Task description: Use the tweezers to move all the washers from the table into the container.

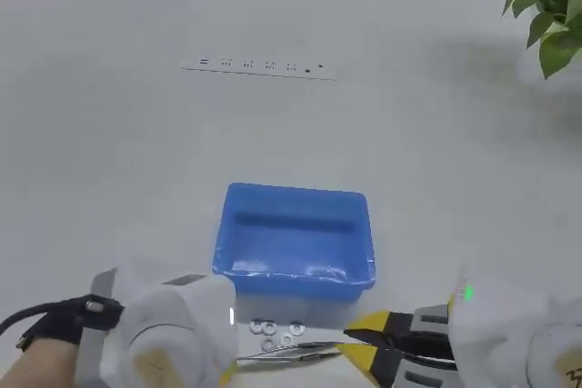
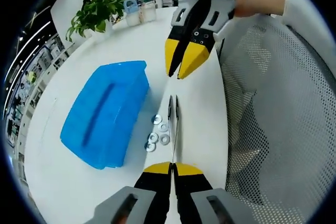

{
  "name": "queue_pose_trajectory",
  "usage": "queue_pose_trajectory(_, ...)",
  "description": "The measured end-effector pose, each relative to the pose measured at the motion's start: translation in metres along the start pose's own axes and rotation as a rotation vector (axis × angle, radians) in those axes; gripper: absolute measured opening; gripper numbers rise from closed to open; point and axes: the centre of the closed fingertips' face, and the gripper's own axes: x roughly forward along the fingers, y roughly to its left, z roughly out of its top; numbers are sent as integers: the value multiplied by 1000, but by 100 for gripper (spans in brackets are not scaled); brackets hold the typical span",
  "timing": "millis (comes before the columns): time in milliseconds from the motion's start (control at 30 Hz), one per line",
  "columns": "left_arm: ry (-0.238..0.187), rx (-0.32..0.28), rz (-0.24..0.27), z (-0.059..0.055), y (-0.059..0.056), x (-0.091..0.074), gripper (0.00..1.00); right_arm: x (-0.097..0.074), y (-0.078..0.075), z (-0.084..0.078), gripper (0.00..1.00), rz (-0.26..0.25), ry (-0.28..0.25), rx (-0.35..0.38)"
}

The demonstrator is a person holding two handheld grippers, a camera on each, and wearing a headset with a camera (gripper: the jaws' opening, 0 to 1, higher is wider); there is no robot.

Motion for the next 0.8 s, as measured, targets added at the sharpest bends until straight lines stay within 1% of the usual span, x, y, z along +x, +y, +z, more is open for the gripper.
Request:
queue_pose_trajectory(33, -11, 11, 5, 5, 1, -5, 0, 0, 0, 0, 6, 2, 1, -2)
queue_pose_trajectory(100, -33, 13, 14, 13, 3, -14, 0, 1, 1, -1, 7, 4, 2, -8)
queue_pose_trajectory(167, -57, 15, 16, 23, 3, -23, 0, 2, 3, -1, 8, 9, 2, -21)
queue_pose_trajectory(267, -79, 24, 14, 35, 1, -34, 0, 5, 5, 0, 10, 19, 6, -34)
queue_pose_trajectory(400, -84, 55, 9, 48, -3, -46, 0, 12, 11, 4, 12, 46, 10, -69)
queue_pose_trajectory(467, -77, 60, 8, 51, -5, -49, 0, 15, 14, 7, 14, 61, 11, -87)
queue_pose_trajectory(533, -58, 71, 7, 52, -7, -52, 0, 19, 19, 9, 14, 88, 14, -112)
queue_pose_trajectory(567, -56, 73, 6, 53, -7, -53, 0, 22, 24, 11, 14, 110, 12, -134)
queue_pose_trajectory(667, -66, 64, -1, 57, -9, -58, 0, 29, 34, 15, 12, 158, 6, -166)
queue_pose_trajectory(700, -68, 66, -4, 58, -10, -59, 0, 30, 36, 16, 12, 165, 3, -166)
queue_pose_trajectory(733, -69, 66, -6, 59, -10, -60, 0, 33, 40, 19, 12, 182, -3, -171)
queue_pose_trajectory(767, -67, 66, -8, 60, -11, -60, 0, 35, 41, 19, 12, 186, -2, -171)
queue_pose_trajectory(800, -65, 66, -10, 61, -11, -61, 0, 38, 44, 19, 11, 200, 1, -182)
